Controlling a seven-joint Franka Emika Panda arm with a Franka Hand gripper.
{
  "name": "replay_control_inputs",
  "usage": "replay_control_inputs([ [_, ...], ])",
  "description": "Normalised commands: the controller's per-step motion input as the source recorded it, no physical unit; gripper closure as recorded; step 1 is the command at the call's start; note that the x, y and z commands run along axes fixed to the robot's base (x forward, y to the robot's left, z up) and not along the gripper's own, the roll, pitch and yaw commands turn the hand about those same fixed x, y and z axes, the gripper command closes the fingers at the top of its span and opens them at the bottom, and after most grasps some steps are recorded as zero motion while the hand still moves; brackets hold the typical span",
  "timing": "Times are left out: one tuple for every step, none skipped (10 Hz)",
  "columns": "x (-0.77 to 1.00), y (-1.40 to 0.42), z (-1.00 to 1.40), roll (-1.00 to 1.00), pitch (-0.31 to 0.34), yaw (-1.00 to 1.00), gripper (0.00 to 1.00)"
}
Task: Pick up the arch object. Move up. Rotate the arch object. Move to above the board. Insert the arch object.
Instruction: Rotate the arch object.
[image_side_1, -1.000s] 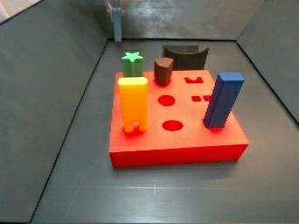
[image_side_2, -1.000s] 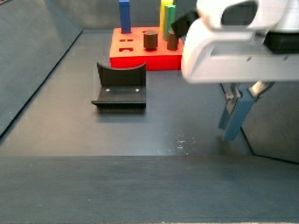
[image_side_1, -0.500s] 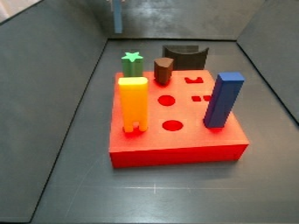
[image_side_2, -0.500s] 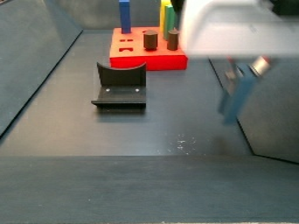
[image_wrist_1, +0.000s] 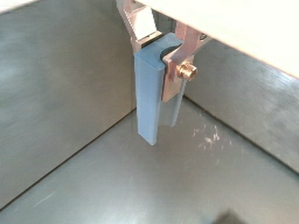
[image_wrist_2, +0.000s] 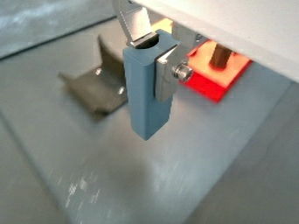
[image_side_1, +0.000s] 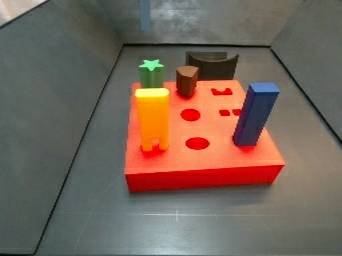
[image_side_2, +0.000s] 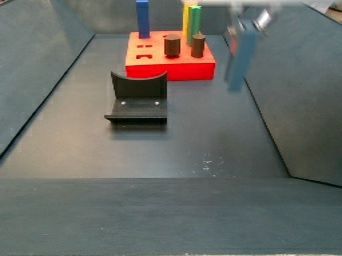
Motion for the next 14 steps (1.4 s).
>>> replay_control_inputs([
  [0.29,-1.0,0.81,0.09,0.114,0.03,1.0],
  [0.24,-0.88,0.75,0.1,0.106,0.03,1.0],
  [0.14,-0.56,0.54,0.1,0.103,0.02,1.0],
  [0.1,-0.41,0.44,0.09,0.1,0.02,1.0],
  [0.05,-0.13,0.23,0.08,0.094,0.02,1.0],
  [0.0,0.0,-1.0,0.11,-0.011,-0.04,1.0],
  [0.0,0.01,-1.0,0.11,-0.017,-0.04,1.0],
  [0.01,0.01,-1.0,0.1,-0.051,-0.03,1.0],
  [0.0,0.01,-1.0,0.09,-0.059,-0.03,1.0],
  [0.0,0.01,-1.0,0.08,-0.061,-0.02,1.0],
  [0.01,0.01,-1.0,0.08,-0.056,-0.02,1.0],
  [0.01,0.01,-1.0,0.07,-0.045,-0.02,1.0],
  [0.02,0.0,-1.0,0.06,-0.043,-0.02,1.0],
  [0.02,0.0,-1.0,0.05,-0.042,-0.02,1.0],
])
